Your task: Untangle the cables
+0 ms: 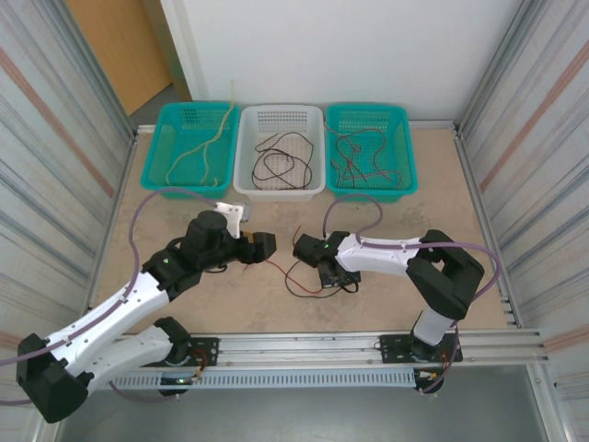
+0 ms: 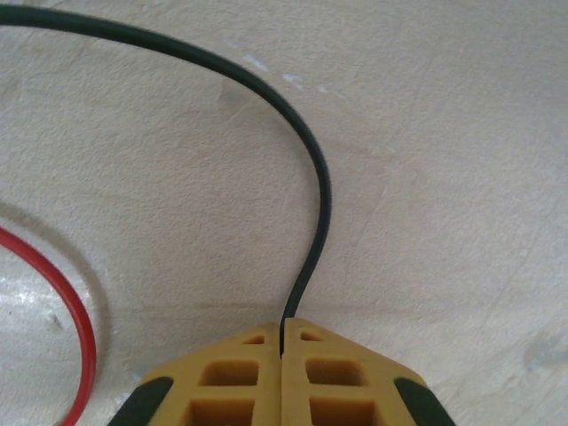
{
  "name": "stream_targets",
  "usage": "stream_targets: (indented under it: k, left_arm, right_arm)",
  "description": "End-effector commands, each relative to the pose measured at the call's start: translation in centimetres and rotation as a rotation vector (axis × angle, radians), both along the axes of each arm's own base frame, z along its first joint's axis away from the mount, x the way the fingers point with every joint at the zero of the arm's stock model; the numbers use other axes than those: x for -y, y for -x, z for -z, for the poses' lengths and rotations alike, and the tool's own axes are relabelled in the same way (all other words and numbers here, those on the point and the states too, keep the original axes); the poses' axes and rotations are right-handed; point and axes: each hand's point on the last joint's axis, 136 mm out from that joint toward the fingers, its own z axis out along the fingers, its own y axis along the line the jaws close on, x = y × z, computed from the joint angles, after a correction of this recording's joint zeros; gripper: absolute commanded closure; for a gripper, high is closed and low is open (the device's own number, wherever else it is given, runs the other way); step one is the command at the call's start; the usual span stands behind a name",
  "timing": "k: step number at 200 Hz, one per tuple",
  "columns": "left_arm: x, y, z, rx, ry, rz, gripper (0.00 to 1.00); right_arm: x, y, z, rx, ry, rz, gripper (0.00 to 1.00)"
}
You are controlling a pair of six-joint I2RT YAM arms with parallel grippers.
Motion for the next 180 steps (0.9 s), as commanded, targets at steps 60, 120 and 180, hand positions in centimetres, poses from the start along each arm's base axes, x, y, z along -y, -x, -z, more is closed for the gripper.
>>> stream_targets:
  k: [60, 120, 180]
  left_arm:
    - [1.3, 0.3, -1.8, 0.068, 0.031, 0.088, 0.22]
    - [3.9, 0.2, -5.1, 0.191, 0.014, 0.207, 0.20]
    - [4.1, -0.3, -7.0, 0.255, -0.016, 0.228, 0.29]
  right_arm:
    - [-1.8, -1.4, -16.5, 0.464, -0.156, -0.181, 1.00]
    - [-6.1, 0.9, -30.5, 0.763, -0.408, -0.519, 1.00]
    - [-6.3, 2.9, -35.8, 0.856, -0.569, -0.614, 1.00]
